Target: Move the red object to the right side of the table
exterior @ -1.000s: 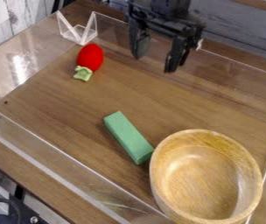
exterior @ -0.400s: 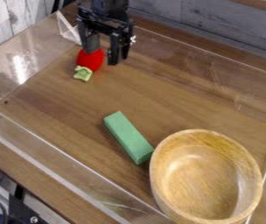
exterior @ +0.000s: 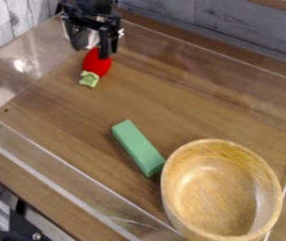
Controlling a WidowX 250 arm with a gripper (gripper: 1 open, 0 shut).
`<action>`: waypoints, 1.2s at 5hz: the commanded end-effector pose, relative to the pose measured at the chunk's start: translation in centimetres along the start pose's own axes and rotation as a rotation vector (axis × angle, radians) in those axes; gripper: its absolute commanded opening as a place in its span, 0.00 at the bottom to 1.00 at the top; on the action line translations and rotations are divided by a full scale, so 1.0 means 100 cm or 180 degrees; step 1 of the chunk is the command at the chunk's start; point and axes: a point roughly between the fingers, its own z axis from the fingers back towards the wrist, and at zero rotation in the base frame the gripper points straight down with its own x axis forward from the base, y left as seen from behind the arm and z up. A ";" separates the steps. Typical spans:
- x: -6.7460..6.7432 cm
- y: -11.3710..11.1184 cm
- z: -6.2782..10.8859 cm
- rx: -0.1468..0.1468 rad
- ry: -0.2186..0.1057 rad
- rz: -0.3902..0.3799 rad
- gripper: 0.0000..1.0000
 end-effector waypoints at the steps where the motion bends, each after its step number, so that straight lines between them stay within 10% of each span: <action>1: 0.013 0.007 0.026 0.0056 -0.0224 -0.0362 1.00; 3: 0.019 0.008 0.033 -0.0011 -0.0203 -0.1093 1.00; 6: 0.017 0.030 0.029 -0.0044 -0.0179 -0.0707 1.00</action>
